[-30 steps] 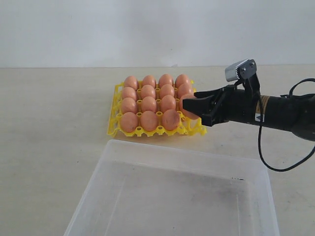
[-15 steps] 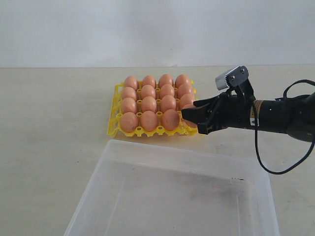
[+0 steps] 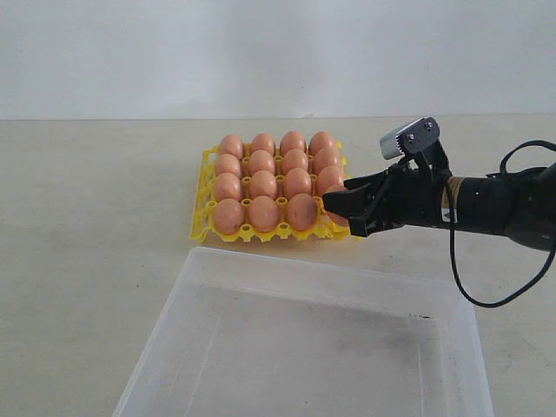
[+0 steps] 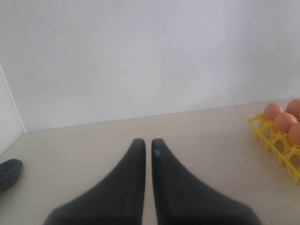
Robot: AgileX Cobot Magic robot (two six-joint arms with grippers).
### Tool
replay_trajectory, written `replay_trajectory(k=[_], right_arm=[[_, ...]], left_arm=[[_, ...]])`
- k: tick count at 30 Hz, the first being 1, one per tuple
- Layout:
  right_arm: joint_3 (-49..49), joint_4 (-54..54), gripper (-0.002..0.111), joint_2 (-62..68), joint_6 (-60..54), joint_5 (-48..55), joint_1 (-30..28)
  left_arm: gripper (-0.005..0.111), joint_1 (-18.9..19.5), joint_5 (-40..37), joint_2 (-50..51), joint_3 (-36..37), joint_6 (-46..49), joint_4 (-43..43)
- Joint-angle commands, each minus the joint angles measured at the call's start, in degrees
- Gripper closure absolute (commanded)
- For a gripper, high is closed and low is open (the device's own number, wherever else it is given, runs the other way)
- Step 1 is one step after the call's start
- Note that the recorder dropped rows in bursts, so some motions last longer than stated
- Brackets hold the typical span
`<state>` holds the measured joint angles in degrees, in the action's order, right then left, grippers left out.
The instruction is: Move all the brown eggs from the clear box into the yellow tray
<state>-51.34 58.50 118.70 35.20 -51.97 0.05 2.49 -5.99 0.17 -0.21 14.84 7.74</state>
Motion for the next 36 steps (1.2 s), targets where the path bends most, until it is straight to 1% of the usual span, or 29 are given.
replay_trajectory(k=[1, 3, 10, 12, 15, 16, 17, 19, 20, 22, 23, 25, 26, 27, 29, 30, 31, 32, 33, 34, 35, 36], right_arm=[[-0.1, 0.3, 0.056, 0.0, 0.2, 0.5, 0.0], [-0.1, 0.1, 0.054, 0.0, 0.2, 0.5, 0.0], [-0.1, -0.8, 0.054, 0.0, 0.7, -0.5, 0.0], [-0.1, -0.8, 0.054, -0.4, 4.0, -1.9, -0.1], [-0.1, 0.5, 0.056, -2.8, 13.4, -5.2, -0.1], [-0.1, 0.5, 0.060, -4.4, 16.6, -5.5, -0.1], [-0.1, 0.2, 0.069, -6.3, 19.3, -5.3, -0.1], [-0.1, -2.1, 0.093, -10.9, 21.3, -2.8, -0.1], [-0.1, -4.7, 0.109, -13.4, 21.2, -0.4, -0.1], [-0.1, -13.9, 0.108, -17.3, 19.3, 5.7, -0.1], [-0.1, -21.6, 0.109, -19.2, 16.7, 10.5, -0.1], [-0.3, -41.4, 0.109, -22.2, 7.5, 21.3, -0.1], [-0.4, -56.0, 0.109, -23.8, 2.9, 27.1, -0.7], [-0.4, -72.4, 0.109, -25.3, 1.2, 30.8, -1.5], [-0.2, -101.2, 0.109, -28.0, 2.5, 33.4, -2.9], [-0.1, -113.1, 0.109, -29.6, 3.8, 33.6, -3.0], [-0.1, -121.2, 0.109, -31.2, 4.4, 32.8, -2.9], [-0.1, -121.2, 0.109, -34.9, 4.7, 30.1, -2.9], [-0.1, -116.1, 0.109, -36.6, 2.8, 29.2, -2.9], [-0.1, -94.8, 0.109, -41.8, -5.0, 26.9, -2.9], [-0.1, -83.8, 0.109, -44.2, -8.3, 26.8, -2.9], [-0.1, -54.8, 0.109, -51.0, -9.6, 29.1, -2.9]], left_arm=[[0.103, -0.4, 0.2, -0.2, 0.2, 0.2, 0.2], [0.103, -0.4, 0.2, -0.2, 0.2, 0.2, 0.2], [0.103, -0.4, 0.2, -0.2, 0.2, 0.2, 0.2], [0.103, -0.4, 0.2, -0.2, 0.2, 0.2, 0.2], [0.103, -0.4, 0.1, -0.2, 0.2, 0.2, 0.2], [0.103, -0.4, 0.1, -0.2, 0.2, 0.2, 0.2], [0.103, -0.4, 0.1, -0.2, 0.2, 0.2, 0.2], [0.103, -0.4, 0.1, -0.2, 0.2, 0.2, 0.2], [0.103, -0.4, 0.1, -0.2, 0.2, 0.2, 0.2], [0.103, -0.4, 0.1, -0.2, 0.2, 0.2, 0.2], [0.103, -0.4, 0.1, -0.2, 0.2, 0.2, 0.2], [0.103, -0.4, 0.2, -0.2, 0.2, 0.2, 0.2], [0.103, -0.4, 0.2, -0.2, 0.2, 0.2, 0.2], [0.103, -0.4, 0.2, -0.2, 0.2, 0.2, 0.2], [0.103, -0.4, 0.2, -0.2, 0.2, 0.2, 0.2], [0.103, -0.4, 0.2, -0.2, 0.2, 0.2, 0.2], [0.103, -0.4, 0.2, -0.2, 0.2, 0.2, 0.2], [0.103, -0.4, 0.2, -0.2, 0.2, 0.2, 0.2], [0.103, -0.4, 0.2, -0.2, 0.2, 0.2, 0.2], [0.103, -0.4, 0.2, -0.2, 0.2, 0.2, 0.2], [0.103, -0.4, 0.2, -0.2, 0.2, 0.2, 0.2], [0.103, -0.4, 0.2, -0.2, 0.2, 0.2, 0.2]])
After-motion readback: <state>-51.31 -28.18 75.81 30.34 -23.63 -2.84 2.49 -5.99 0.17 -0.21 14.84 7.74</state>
